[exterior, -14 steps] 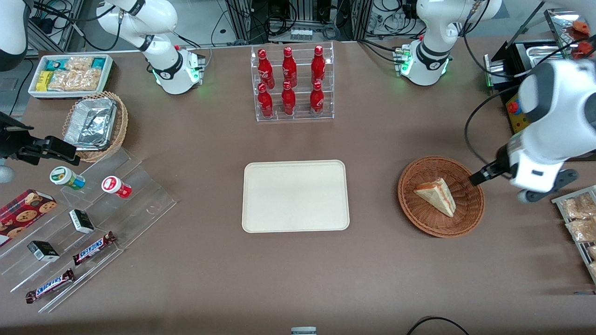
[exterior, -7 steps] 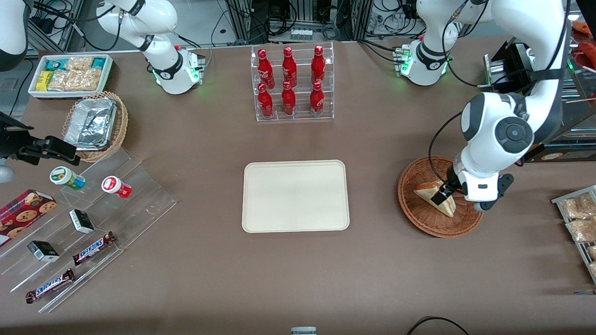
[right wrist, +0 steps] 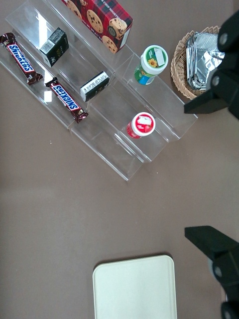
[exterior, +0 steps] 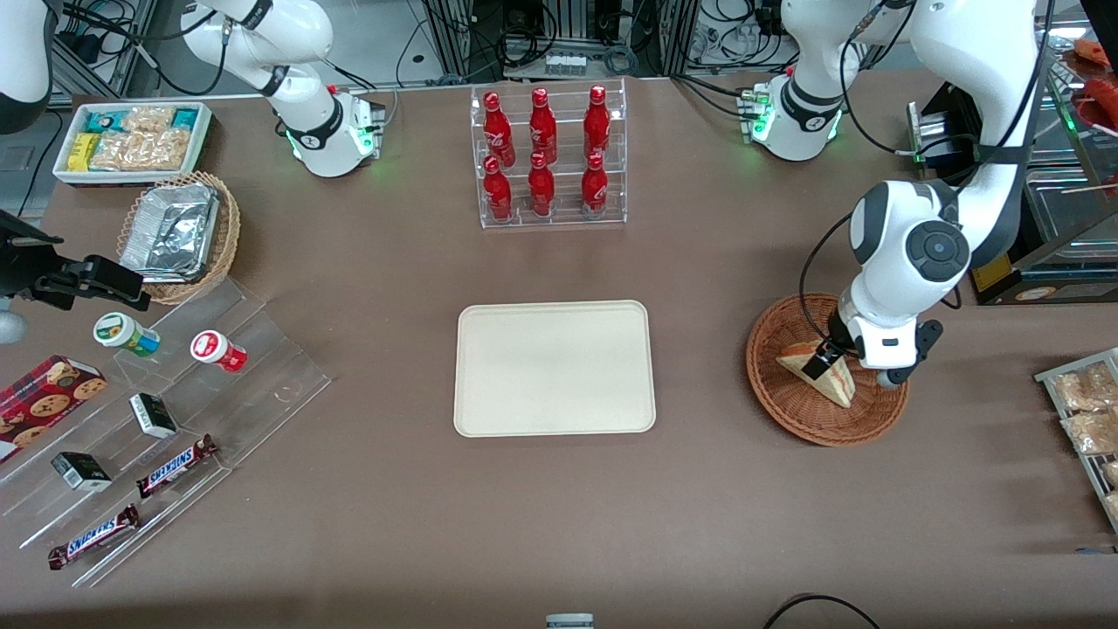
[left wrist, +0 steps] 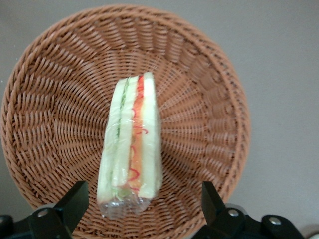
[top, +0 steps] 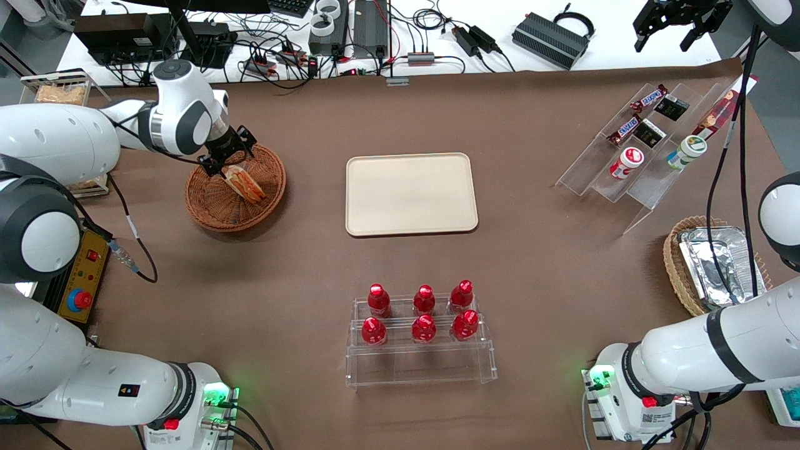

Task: Place sandwich from basket to tray
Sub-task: 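Lower the left gripper and close it on the wrapped sandwich, then lift the sandwich and carry it with the left gripper over the cream tray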

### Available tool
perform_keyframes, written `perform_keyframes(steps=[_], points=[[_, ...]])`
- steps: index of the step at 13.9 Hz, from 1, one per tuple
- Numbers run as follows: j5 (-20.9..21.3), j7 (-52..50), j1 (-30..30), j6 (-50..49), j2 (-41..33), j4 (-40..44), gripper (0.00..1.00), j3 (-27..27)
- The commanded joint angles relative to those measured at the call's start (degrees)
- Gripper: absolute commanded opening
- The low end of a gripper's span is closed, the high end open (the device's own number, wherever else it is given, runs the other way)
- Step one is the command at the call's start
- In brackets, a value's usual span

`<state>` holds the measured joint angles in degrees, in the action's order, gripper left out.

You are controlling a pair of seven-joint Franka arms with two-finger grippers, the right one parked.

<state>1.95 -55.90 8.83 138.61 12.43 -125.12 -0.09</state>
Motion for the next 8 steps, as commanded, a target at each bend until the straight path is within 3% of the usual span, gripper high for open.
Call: perform_keyframes(steps=[1, 2, 4, 6, 7, 8], points=[[1.73, -1.76, 0.31, 1.93, 2.07, -0.48, 1.0, 0.09], [2.17, -1.85, 0.31, 2.36, 2.51, -0.39, 0.99, 0.09], [2.35, -1.85, 0.22, 2.63, 3.22, -0.13, 0.78, 0.18], [2.35, -1.76, -0.13, 2.63, 3.13, 0.49, 0.28, 0.27], [2.35, -1.76, -0.13, 2.63, 3.22, 0.66, 0.09, 0.27], [2.44, -1.67, -0.13, 2.63, 3.13, 0.67, 0.0, 0.27]])
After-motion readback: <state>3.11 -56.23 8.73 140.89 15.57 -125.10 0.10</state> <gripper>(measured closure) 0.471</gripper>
